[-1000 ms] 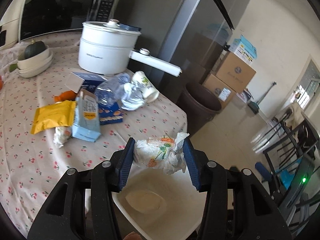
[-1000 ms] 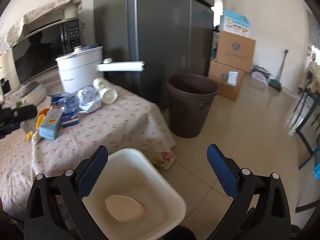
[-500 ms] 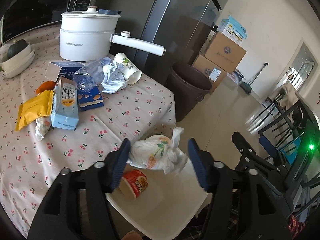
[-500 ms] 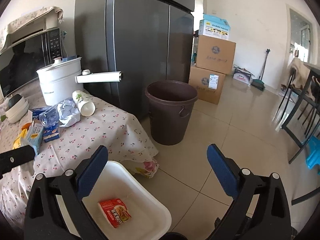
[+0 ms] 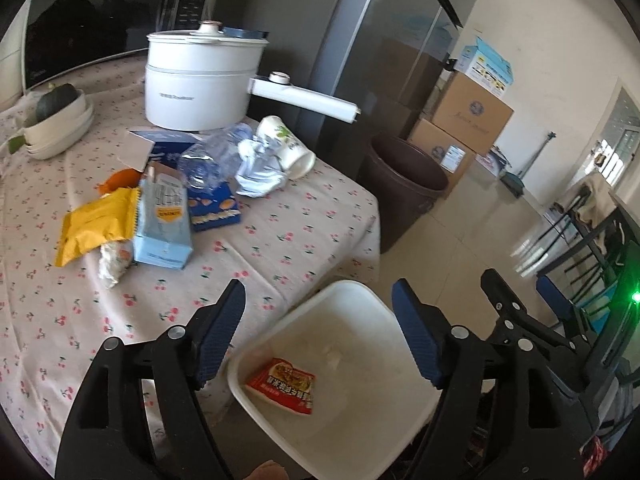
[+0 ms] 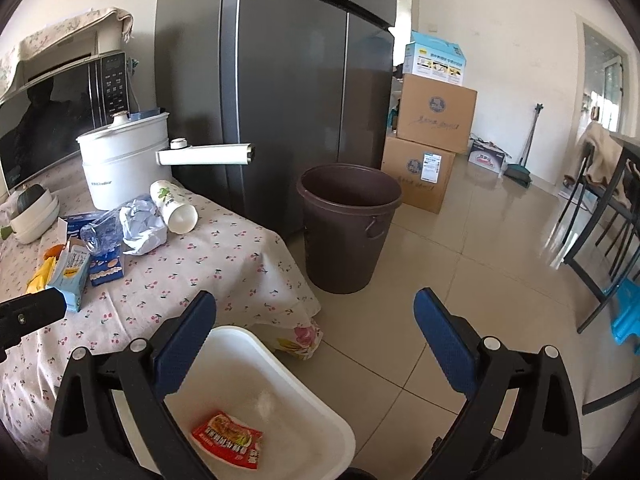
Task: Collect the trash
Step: 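Move the left tool back to the table and grasp the yellow snack packet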
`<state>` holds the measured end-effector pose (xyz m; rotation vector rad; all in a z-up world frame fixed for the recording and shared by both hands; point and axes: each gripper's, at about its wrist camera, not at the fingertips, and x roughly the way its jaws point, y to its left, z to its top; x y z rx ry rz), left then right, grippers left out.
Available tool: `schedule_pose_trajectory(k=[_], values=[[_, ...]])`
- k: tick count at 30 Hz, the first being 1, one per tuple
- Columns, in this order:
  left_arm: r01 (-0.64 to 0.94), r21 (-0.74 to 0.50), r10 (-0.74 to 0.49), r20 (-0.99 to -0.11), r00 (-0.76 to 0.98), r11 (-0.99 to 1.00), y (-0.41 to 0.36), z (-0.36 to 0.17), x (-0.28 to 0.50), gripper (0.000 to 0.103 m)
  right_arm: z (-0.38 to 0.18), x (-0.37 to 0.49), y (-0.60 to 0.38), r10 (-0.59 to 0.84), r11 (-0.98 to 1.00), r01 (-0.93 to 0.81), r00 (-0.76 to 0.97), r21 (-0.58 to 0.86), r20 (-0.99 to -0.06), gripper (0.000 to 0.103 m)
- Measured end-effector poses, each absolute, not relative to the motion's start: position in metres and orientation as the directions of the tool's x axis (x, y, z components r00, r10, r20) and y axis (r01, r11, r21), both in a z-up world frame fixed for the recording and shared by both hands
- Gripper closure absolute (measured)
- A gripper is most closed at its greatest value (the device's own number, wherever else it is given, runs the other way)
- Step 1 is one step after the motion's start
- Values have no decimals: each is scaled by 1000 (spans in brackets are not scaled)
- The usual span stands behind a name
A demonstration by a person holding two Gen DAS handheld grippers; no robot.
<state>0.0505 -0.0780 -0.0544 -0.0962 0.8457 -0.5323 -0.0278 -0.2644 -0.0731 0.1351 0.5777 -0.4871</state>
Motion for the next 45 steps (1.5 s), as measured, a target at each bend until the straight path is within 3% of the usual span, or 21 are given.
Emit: schedule_pose_trajectory(k=[15,31,45], values=[[273,-232,-354,-715,603,934,-35,-55,87,30,-52,15,-220,-357,918,393,778,-42,-518,7],[214,-202,-291,-753,590,956,-6,-59,137,29,-35,94,-176,-293,954,278,801,-109,-522,7],[245,-114,-224,-841,492,963,24,-87,173,23,-59,152,-154,-174,985,131,767,-115,-618,7]])
